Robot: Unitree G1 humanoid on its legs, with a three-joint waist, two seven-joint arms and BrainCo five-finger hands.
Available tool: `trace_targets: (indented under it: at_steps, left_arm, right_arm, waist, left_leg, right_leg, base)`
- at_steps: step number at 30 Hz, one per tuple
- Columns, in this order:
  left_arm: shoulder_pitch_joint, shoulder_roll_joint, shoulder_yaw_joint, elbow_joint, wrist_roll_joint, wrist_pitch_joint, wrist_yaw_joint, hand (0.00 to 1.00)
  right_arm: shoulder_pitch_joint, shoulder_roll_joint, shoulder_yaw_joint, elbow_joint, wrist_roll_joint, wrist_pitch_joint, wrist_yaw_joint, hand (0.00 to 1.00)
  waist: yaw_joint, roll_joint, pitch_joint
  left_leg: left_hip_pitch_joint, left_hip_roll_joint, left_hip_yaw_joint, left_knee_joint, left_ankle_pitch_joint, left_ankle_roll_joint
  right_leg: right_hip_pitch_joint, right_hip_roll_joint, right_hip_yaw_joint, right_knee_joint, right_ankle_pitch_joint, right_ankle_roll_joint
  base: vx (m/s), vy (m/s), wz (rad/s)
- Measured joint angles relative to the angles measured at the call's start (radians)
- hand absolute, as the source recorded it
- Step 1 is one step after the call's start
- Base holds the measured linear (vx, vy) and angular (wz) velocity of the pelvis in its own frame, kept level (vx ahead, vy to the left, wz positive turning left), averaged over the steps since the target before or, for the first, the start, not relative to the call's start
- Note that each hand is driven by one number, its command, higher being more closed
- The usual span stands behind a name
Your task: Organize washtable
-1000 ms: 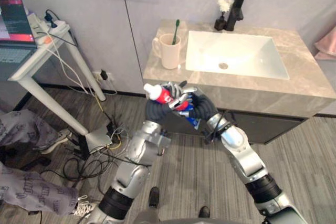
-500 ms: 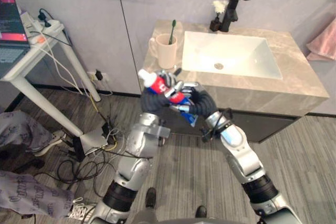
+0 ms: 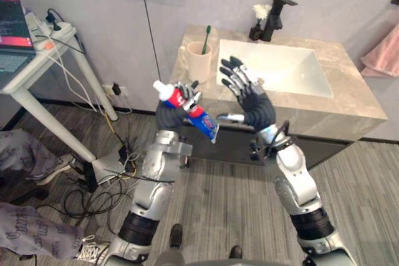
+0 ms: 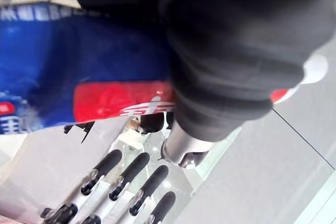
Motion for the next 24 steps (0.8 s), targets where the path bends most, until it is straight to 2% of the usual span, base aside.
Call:
trace_targets:
  at_steps: [4,8,18,19,24]
  left_arm:
    - [0.000,0.002,0.027,0.000,0.031,0.000,0.000,1.00]
    - [-0.005,0.013,0.107,-0.001,0.049,0.000,0.022,1.00]
    - [-0.174,0.076,0.181,-0.027,0.167,-0.009,0.072,1.00]
    - [-0.192,0.084,0.201,-0.027,0.197,-0.010,0.088,1.00]
    - [-0.230,0.105,0.202,-0.015,0.240,-0.009,0.120,1.00]
  right_arm:
    - [0.001,0.012,-0.057,0.000,0.000,-0.009,-0.023,0.00]
    - [0.027,0.028,-0.112,-0.002,0.015,-0.013,-0.043,0.00]
    - [0.330,0.062,-0.107,-0.036,0.122,-0.008,-0.010,0.00]
    - [0.366,0.065,-0.095,-0.036,0.150,-0.007,0.011,0.00]
    - [0.453,0.081,-0.095,-0.035,0.239,-0.007,0.023,0.00]
  waist:
    - [-0.001,0.000,0.000]
    - [-0.021,0.000,0.000]
    - [-0.032,0.001,0.000]
    - [-0.050,0.002,-0.001]
    - [-0.074,0.002,-0.001]
  left_leg:
    - [0.001,-0.001,0.000,0.000,0.000,0.000]
    - [0.010,-0.001,0.000,0.000,0.000,0.000]
    - [0.019,0.001,0.021,0.000,-0.006,0.000]
    - [0.020,0.001,0.023,0.000,-0.008,0.002]
    - [0.022,0.002,0.035,0.000,-0.013,0.005]
  right_leg:
    - [0.001,0.000,0.000,0.000,0.000,0.000]
    - [0.011,0.000,-0.001,-0.002,0.000,0.000]
    - [0.010,0.000,0.013,-0.005,0.001,-0.002]
    - [0.010,0.000,0.019,-0.006,0.001,-0.002]
    - [0.009,0.000,0.030,-0.014,0.004,-0.006]
  base:
    - [0.00,0.000,0.00]
    - [0.00,0.000,0.00]
    - [0.01,-0.010,-0.05]
    - [0.01,-0.010,-0.07]
    - [0.02,-0.011,-0.07]
